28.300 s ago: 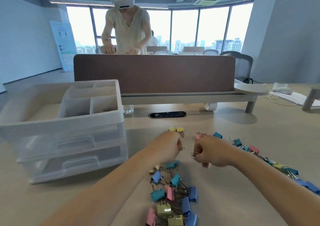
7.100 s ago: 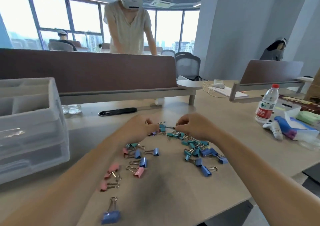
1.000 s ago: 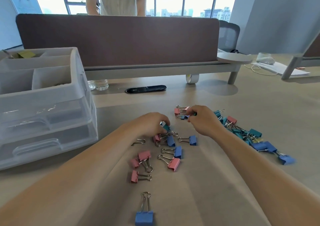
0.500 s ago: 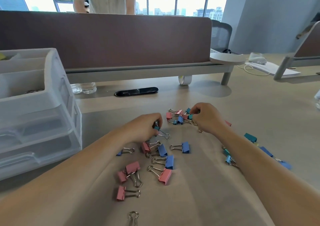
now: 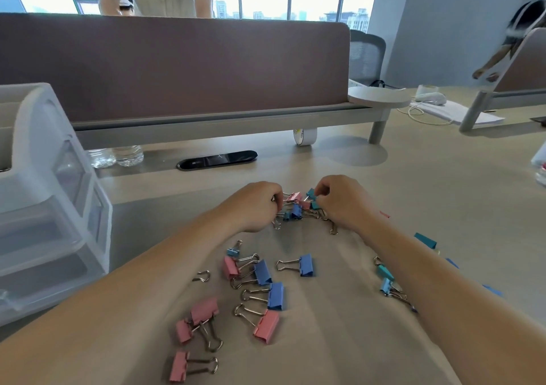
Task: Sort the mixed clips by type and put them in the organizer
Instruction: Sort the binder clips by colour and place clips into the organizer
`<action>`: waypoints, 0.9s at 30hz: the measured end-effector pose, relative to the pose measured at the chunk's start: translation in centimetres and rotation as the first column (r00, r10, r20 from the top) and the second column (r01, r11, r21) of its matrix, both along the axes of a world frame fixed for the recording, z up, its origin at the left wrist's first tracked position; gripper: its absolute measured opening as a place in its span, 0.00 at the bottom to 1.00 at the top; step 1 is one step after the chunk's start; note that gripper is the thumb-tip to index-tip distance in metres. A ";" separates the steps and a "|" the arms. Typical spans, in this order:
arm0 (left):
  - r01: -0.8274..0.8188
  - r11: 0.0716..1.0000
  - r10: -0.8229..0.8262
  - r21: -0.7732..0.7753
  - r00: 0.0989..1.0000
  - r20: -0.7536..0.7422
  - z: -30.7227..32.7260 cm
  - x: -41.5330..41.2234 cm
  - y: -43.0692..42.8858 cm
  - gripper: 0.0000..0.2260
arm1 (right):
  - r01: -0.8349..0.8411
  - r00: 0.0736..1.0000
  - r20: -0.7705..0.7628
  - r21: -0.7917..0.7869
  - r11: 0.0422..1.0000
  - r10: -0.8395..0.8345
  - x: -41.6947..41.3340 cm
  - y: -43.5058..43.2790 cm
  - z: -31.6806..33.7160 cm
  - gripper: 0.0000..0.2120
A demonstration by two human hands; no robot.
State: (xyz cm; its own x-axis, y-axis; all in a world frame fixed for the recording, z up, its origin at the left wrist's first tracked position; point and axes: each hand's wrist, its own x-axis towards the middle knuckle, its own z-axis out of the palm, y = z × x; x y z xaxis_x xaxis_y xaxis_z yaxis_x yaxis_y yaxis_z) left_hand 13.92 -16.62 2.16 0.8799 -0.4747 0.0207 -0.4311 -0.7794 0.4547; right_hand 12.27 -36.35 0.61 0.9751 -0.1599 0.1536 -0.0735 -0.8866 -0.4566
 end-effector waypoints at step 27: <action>0.034 0.965 -0.062 0.260 0.993 0.100 -1.2 -0.5 -0.9 0.08 | -0.016 0.994 -0.110 -0.301 0.954 -0.018 -0.3 1.4 0.3 0.09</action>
State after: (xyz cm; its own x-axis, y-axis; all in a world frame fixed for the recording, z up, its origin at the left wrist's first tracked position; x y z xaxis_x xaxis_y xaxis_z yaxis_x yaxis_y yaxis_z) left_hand 13.43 -17.56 0.96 0.8553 -0.5179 -0.0155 -0.5060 -0.8412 0.1906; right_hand 11.96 -34.95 0.89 0.9885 -0.1243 0.0865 -0.1096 -0.9814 -0.1577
